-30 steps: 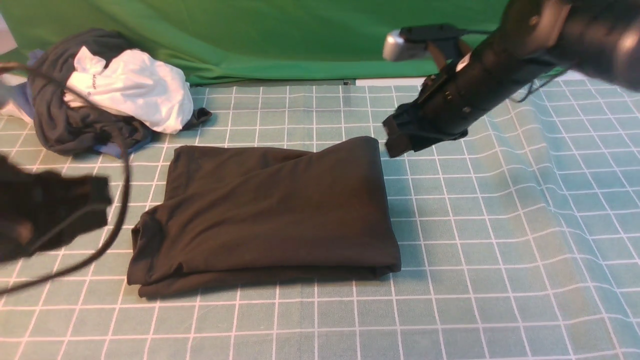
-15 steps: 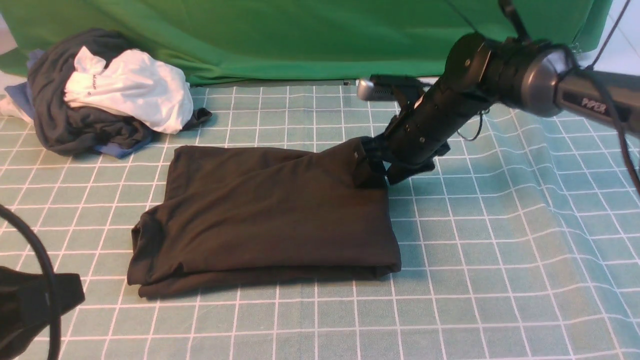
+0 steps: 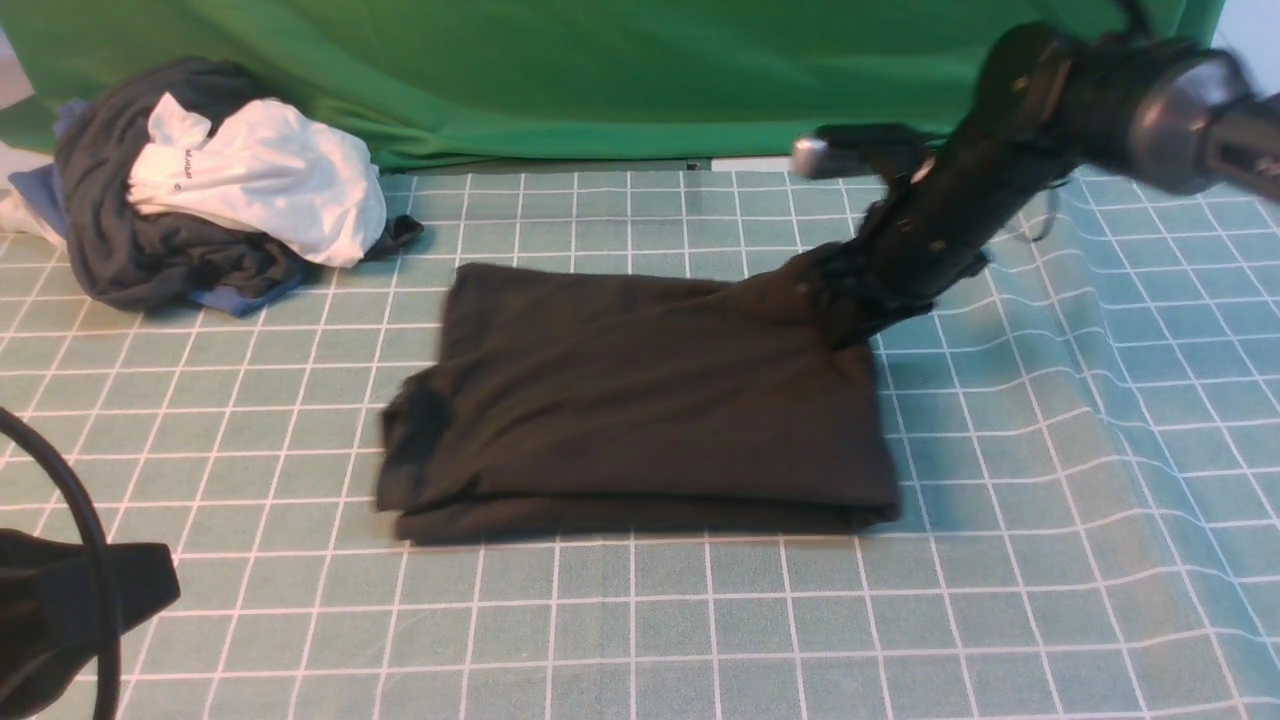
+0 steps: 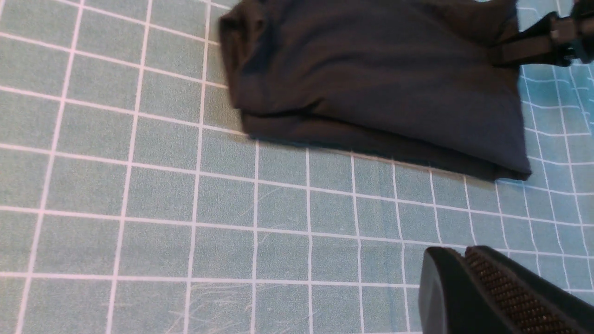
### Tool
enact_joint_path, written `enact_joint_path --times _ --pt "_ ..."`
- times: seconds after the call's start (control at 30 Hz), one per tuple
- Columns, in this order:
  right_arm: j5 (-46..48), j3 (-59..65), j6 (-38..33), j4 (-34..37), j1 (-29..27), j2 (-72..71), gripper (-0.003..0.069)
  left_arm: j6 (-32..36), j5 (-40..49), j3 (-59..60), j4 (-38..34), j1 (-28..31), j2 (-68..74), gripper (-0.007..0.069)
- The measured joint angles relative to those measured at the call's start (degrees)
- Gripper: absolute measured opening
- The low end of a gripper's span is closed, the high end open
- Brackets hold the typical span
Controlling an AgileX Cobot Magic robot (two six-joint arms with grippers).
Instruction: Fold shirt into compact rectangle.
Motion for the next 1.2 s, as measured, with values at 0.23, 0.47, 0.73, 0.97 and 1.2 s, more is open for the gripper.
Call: enact_joint_path --times 0.23,0.47,0.73,0.97,1.2 --pt "1.46 0.0 1.22 -4.86 -1.33 -0.83 0.0237 0.0 -2.24 0.0 0.0 0.0 0.0 0.0007" --pt "7.51 0.0 2.77 -9.32 -1.51 -8.46 0.0264 0.2 -2.29 0.0 0.0 0.0 0.0 0.0007" --pt "5.6 0.0 2.77 -11.02 -1.51 -30.64 0.0032 1.3 -1.08 0.0 0.58 0.0 0.0 0.0007" --pt "-4.1 8.5 2.77 -11.02 -1.51 -56.95 0.0027 3.51 -1.5 0.04 1.35 0.0 0.0 0.0007" --pt "-22.02 33.98 2.77 -11.14 -1.51 -85.16 0.0025 7.58 -6.27 0.04 1.51 0.0 0.0 0.0007"
